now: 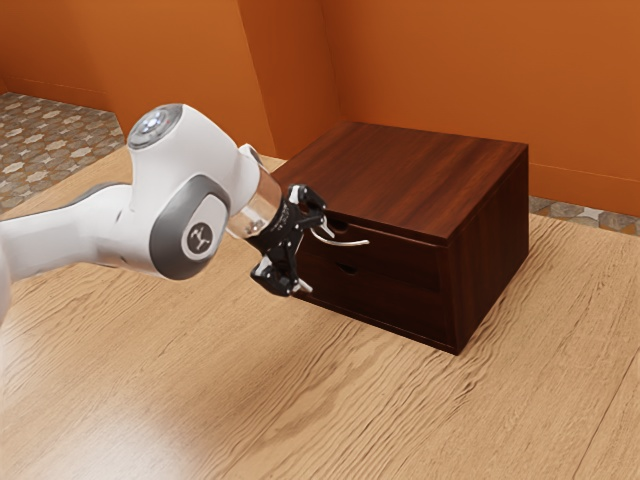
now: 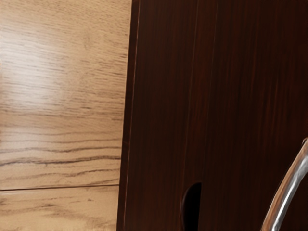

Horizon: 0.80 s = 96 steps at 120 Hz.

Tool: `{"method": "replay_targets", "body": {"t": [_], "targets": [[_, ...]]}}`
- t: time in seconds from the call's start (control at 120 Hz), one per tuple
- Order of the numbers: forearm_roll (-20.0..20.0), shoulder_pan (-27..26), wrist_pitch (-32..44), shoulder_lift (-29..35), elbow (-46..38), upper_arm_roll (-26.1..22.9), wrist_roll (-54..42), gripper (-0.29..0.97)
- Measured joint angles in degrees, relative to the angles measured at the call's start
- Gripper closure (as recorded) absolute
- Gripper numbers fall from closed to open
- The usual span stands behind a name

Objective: Pull the drawer handle with one arm to open the drawer

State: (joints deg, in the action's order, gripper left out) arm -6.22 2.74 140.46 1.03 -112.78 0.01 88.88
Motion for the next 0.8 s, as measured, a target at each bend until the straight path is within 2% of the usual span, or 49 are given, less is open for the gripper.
{"method": "replay_targets", "body": {"t": [0.133, 0.575, 0.8], "targets": [[-0.02, -0.07, -0.51, 0.28, -0.01, 0.06, 0.15, 0.21], [0.07, -0.04, -4.72, 2.65, 0.03, 0.15, 0.60, 0.65], [0.10, -0.07, -6.49, 3.54, -0.11, 0.14, 0.74, 0.74]]}}
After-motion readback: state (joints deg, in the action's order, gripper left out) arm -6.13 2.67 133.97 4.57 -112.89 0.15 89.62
